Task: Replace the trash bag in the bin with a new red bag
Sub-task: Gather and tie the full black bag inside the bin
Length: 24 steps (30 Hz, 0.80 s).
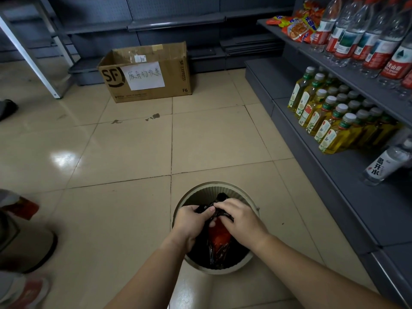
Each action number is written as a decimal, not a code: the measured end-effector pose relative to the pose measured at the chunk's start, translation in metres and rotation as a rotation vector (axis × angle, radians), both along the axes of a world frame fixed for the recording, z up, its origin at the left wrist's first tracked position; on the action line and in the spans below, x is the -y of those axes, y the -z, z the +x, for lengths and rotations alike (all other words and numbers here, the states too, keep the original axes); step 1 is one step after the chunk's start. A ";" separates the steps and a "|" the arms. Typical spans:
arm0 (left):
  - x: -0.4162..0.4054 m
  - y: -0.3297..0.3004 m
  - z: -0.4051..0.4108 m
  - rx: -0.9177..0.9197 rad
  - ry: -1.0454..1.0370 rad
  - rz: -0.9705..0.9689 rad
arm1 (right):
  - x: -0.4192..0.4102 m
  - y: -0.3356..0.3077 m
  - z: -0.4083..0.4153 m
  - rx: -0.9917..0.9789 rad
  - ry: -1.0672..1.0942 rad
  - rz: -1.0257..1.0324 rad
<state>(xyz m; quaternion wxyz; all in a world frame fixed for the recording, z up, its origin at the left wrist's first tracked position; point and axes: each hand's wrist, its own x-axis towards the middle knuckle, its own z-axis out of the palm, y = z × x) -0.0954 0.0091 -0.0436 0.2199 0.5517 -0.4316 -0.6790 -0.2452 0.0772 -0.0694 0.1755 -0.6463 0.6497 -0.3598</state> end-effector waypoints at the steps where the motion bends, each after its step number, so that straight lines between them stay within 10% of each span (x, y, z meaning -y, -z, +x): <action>1: 0.001 -0.002 0.002 0.004 0.039 -0.016 | 0.002 0.002 0.000 0.001 0.016 -0.005; 12: 0.003 -0.009 0.003 0.473 0.430 -0.683 | 0.016 0.007 -0.002 -0.049 0.081 0.349; 18: 0.010 -0.005 0.003 0.426 0.466 -0.513 | 0.008 -0.003 -0.008 0.123 0.164 0.315; 24: 0.017 -0.005 0.004 0.282 0.463 -0.195 | -0.016 0.004 -0.001 -0.238 0.139 -0.077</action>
